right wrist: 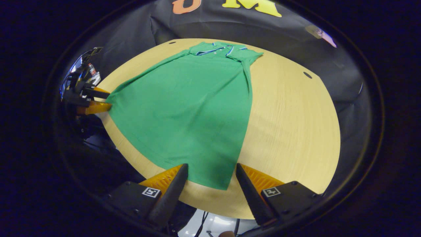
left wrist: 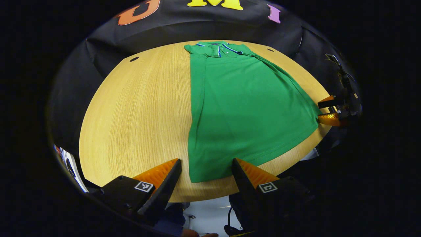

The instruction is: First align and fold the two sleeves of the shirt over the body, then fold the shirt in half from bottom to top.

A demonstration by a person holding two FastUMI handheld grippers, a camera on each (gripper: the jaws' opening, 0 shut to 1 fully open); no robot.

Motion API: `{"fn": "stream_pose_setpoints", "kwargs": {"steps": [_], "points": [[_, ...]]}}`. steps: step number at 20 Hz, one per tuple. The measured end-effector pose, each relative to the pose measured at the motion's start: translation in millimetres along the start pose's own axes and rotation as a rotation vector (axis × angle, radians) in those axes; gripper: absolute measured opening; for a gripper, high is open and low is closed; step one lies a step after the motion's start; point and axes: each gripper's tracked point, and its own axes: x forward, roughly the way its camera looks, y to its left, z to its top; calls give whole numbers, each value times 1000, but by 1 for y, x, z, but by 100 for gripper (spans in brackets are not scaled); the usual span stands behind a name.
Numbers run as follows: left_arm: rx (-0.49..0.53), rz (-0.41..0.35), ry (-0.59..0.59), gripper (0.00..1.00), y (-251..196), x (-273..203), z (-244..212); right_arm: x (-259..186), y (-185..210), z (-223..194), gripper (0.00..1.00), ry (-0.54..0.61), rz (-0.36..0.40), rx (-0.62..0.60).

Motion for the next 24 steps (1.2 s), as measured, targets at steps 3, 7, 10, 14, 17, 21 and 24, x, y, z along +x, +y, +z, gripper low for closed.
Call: {"fn": "stream_pose_setpoints", "kwargs": {"steps": [3,7,10,14,17,21,24], "points": [[-14,-5,4,81,-12,0,0,1,3,1,61,-6,21,-24],[9,-46,15,6,-23,2,5,1,4,4,11,22,65,16],[-49,-95,33,3,-28,-2,5,0,5,6,2,26,77,59],[-66,-117,-18,3,-30,-17,26,-17,6,28,6,-25,84,64],[-72,-127,-59,4,-28,-26,47,-30,0,48,2,-69,98,109],[-64,-123,-123,3,-22,-33,85,-44,-13,82,0,-139,113,195],[-62,-118,-167,3,-15,-35,115,-51,-22,107,6,-179,125,244]]}}
